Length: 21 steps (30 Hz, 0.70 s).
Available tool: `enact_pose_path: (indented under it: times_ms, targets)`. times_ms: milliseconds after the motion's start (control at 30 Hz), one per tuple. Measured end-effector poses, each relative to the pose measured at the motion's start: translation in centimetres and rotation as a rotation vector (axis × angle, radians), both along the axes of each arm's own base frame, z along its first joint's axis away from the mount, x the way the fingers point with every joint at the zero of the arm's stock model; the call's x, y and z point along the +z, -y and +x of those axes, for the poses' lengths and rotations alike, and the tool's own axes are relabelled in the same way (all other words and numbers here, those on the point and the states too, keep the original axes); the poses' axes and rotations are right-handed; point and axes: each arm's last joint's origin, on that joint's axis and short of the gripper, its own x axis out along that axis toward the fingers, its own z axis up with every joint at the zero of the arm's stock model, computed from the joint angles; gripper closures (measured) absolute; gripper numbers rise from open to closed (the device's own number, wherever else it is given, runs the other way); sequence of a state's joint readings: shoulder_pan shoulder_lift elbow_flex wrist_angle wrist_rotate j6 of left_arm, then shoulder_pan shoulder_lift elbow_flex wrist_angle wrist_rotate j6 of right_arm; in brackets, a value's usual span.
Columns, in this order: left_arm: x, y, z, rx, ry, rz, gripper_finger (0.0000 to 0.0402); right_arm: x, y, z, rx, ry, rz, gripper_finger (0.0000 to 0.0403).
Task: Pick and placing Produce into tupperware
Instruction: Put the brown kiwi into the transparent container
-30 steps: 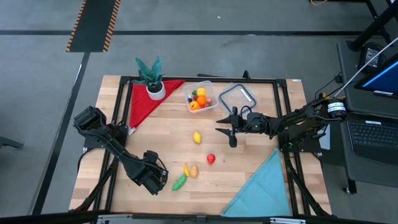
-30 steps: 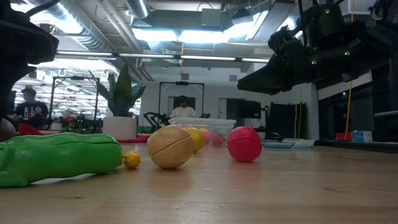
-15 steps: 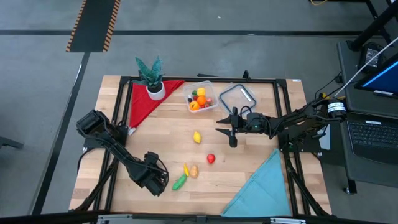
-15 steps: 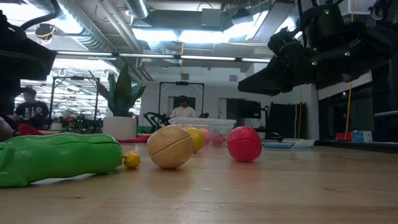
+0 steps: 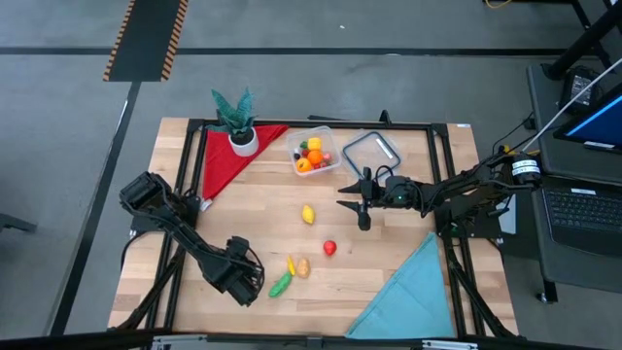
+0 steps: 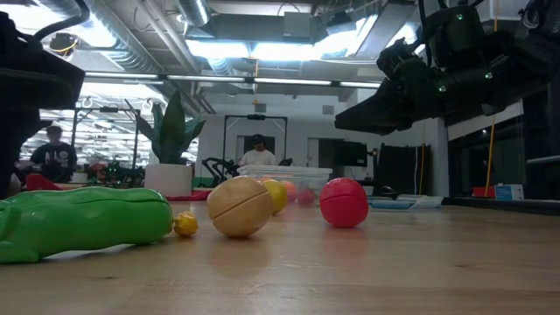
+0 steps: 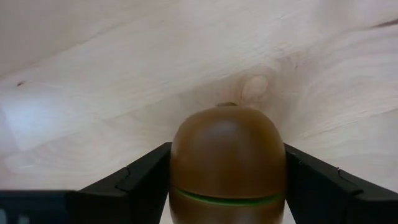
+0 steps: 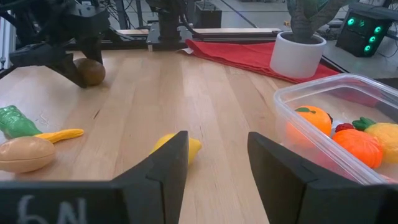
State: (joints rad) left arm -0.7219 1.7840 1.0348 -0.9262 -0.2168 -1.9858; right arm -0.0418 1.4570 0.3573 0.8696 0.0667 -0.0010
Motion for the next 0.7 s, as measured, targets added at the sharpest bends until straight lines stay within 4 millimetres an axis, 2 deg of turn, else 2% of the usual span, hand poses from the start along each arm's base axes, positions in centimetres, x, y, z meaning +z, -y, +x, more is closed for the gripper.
enact_pose_path:
  times_ms: [233,700]
  targets:
    - [-0.03,0.20,-0.02,0.005,-0.028,-0.050,0.0162,-0.12,0.00,-0.03,0.000,-0.012,0.000,0.0234]
    - [-0.01,0.65,-0.10,-0.062,0.052,0.020,0.0163,-0.26,-0.01,-0.07,0.001,-0.027,0.000,0.0234]
